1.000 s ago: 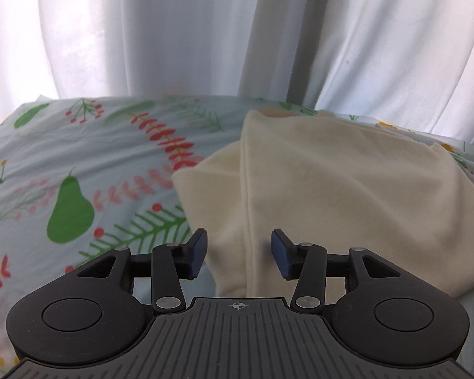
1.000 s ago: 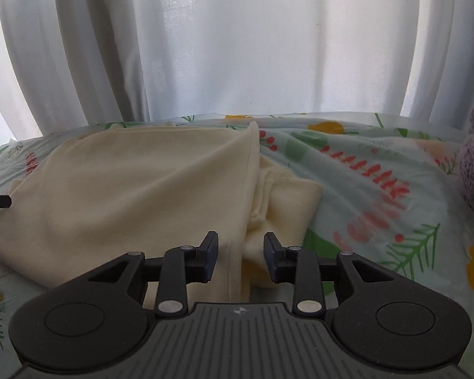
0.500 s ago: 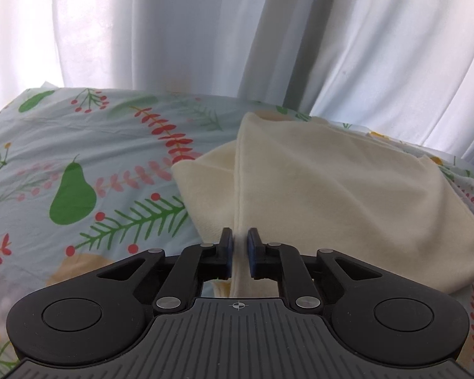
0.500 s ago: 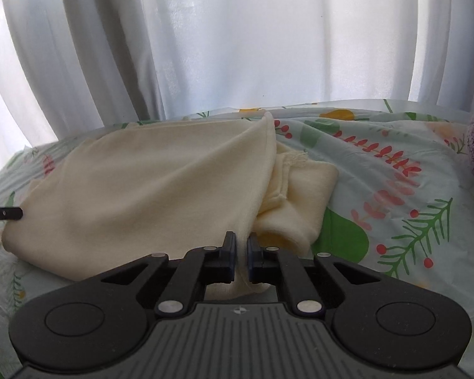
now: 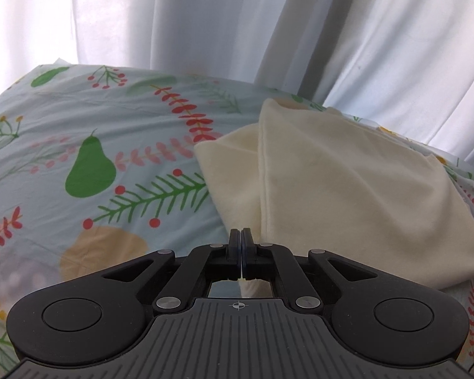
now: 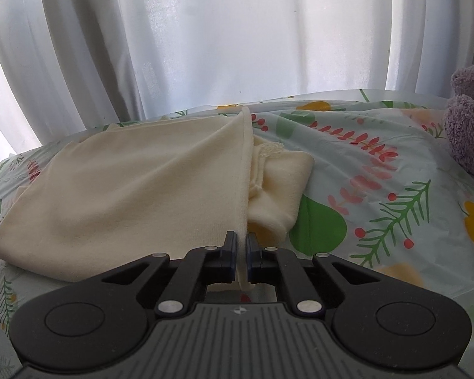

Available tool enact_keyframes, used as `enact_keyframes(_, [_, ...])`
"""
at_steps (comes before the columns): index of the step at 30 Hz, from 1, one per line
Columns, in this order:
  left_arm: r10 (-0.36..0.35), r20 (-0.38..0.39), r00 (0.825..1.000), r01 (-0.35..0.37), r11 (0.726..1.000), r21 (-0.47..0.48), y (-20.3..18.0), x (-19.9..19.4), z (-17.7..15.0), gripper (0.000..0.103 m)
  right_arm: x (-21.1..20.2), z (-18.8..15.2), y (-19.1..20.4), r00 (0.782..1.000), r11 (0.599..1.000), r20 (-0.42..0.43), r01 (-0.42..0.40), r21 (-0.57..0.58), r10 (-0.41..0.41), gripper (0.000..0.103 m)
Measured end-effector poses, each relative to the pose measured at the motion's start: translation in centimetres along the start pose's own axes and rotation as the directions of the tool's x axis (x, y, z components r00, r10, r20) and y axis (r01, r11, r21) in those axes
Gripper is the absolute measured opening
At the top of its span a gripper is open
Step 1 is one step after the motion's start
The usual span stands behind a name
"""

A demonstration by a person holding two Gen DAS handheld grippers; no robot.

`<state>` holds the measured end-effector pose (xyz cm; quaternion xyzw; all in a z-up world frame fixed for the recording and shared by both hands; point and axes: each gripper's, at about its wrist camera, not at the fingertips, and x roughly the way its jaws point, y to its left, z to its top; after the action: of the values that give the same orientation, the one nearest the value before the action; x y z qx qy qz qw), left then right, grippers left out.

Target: Fold small clothes

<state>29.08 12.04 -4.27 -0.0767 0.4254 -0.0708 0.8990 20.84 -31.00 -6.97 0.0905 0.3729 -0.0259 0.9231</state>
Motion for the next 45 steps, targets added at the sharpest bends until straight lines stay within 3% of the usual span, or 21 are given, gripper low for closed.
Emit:
enact_keyframes(6, [-0.125, 0.039, 0.991, 0.128, 0.988, -0.086, 1.1, -0.5, 0.1, 0.020, 0.0, 0.1, -0.3, 1.000, 0.999, -0.019, -0.016, 0.035, 0.017, 0.007])
enact_keyframes(9, [-0.183, 0.050, 0.982, 0.186, 0.980, -0.070, 0.8, -0.8, 0.0, 0.029, -0.2, -0.1, -0.4, 0.999, 0.999, -0.015, -0.034, 0.041, 0.035, 0.007])
enact_keyframes(12, [-0.174, 0.037, 0.984, 0.174, 0.985, -0.014, -0.3, -0.5, 0.0, 0.034, -0.1, -0.2, -0.5, 0.999, 0.998, -0.019, -0.048, 0.043, 0.049, 0.008])
enact_keyframes(18, [-0.173, -0.009, 0.985, 0.173, 0.985, -0.007, -0.9, 0.8, -0.3, 0.032, 0.2, -0.1, -0.4, 0.997, 0.996, -0.026, -0.073, 0.048, 0.074, 0.013])
enact_keyframes(21, [-0.157, -0.012, 0.988, 0.157, 0.987, 0.023, -1.1, 0.9, -0.4, 0.018, 0.0, -0.1, -0.6, 0.995, 0.993, -0.017, -0.099, 0.060, 0.100, 0.017])
enact_keyframes(26, [-0.143, -0.026, 0.989, 0.143, 0.989, 0.028, -1.1, 1.4, -0.4, 0.011, 0.3, -0.3, -0.6, 0.995, 0.994, -0.024, -0.096, 0.042, 0.098, 0.018])
enact_keyframes(28, [-0.134, -0.016, 0.991, 0.135, 0.990, 0.030, -1.2, 1.3, -0.3, 0.009, 0.6, -0.4, -0.4, 0.996, 0.996, -0.033, -0.081, 0.024, 0.082, 0.017])
enact_keyframes(30, [-0.138, 0.025, 0.990, 0.138, 0.990, 0.012, -1.1, 0.6, -0.3, 0.009, 0.7, -0.4, 0.1, 0.998, 0.998, -0.032, -0.057, -0.012, 0.057, 0.006])
enact_keyframes(31, [-0.157, 0.047, 0.987, 0.157, 0.988, 0.002, -1.0, 0.1, -0.2, 0.008, 0.5, -0.4, 0.2, 0.998, 0.998, -0.024, -0.052, -0.023, 0.051, 0.006])
enact_keyframes(34, [-0.189, 0.084, 0.978, 0.190, 0.982, -0.014, -0.5, -1.3, 0.1, 0.008, -1.0, 0.0, -1.0, 0.993, 0.991, 0.048, -0.111, 0.075, 0.107, 0.006])
enact_keyframes(37, [-0.145, 0.059, 0.988, 0.145, 0.989, 0.009, -0.3, -0.7, -0.5, 0.008, -1.2, -0.4, -2.1, 0.995, 0.989, 0.052, -0.092, 0.112, 0.087, 0.006])
enact_keyframes(40, [-0.048, 0.002, 0.999, 0.048, 0.996, 0.070, -0.6, 1.0, -1.5, 0.009, 0.6, -2.1, -1.7, 0.999, 0.999, -0.045, -0.009, 0.045, 0.011, 0.007])
enact_keyframes(43, [-0.002, 0.040, 0.999, -0.004, 0.988, 0.155, -1.6, 0.2, -1.6, 0.017, 0.3, -2.2, -1.5, 0.999, 0.999, -0.045, 0.010, 0.051, -0.008, 0.015])
enact_keyframes(45, [0.028, 0.092, 0.995, -0.045, 0.983, 0.180, -2.2, -0.7, -1.0, 0.022, -0.9, -1.6, -1.8, 1.000, 0.995, 0.002, 0.019, 0.093, -0.019, 0.018])
